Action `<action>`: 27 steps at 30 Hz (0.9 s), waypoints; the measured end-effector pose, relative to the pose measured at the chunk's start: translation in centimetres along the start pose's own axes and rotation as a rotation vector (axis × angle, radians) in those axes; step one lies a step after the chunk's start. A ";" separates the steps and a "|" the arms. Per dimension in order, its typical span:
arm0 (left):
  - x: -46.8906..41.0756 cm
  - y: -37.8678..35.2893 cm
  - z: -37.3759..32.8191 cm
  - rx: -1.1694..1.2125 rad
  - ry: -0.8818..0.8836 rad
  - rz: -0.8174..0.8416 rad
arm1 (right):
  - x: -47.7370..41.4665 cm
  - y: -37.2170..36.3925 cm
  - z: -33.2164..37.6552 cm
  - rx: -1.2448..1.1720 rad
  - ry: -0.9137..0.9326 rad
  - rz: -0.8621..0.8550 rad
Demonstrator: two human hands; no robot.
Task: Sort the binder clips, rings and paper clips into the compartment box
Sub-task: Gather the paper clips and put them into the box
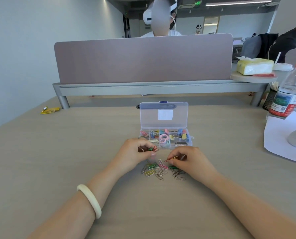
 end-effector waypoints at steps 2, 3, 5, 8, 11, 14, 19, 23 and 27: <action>-0.9 0.7 -0.1 0.042 0.027 -0.018 | 0.0 0.0 0.0 -0.012 -0.007 -0.004; -1.6 1.1 -0.2 0.049 0.040 -0.033 | 0.0 0.0 0.0 -0.020 -0.010 -0.006; -3.4 1.9 -0.1 0.032 0.058 -0.074 | -0.1 0.0 -0.1 -0.035 -0.020 -0.009; -6.2 2.5 0.4 -0.034 0.092 -0.124 | -0.1 -0.2 -0.2 -0.052 -0.019 -0.003; -7.9 1.8 1.0 -0.116 0.110 -0.107 | -0.1 -0.4 -0.3 -0.059 -0.003 0.009; -8.9 0.7 1.5 -0.239 0.091 -0.021 | -0.1 -0.3 -0.3 -0.071 0.012 0.010; -9.6 0.0 1.6 -0.370 0.038 0.069 | -0.4 -0.1 -0.3 -0.040 0.021 0.011; -9.8 0.1 1.8 -0.418 -0.001 0.109 | -0.2 0.0 -0.3 -0.048 0.023 0.010; -9.7 0.7 2.1 -0.401 -0.015 0.066 | -0.1 0.2 -0.2 -0.049 0.030 -0.003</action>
Point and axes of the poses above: each hand's wrist, its own x-axis away from the middle knuckle, its own y-axis out of the back of the hand, z = x × y, the point moved 4 cm from there along -x, towards the middle knuckle, and after that the axes turned 13 degrees about -x, right-handed, at the moved point
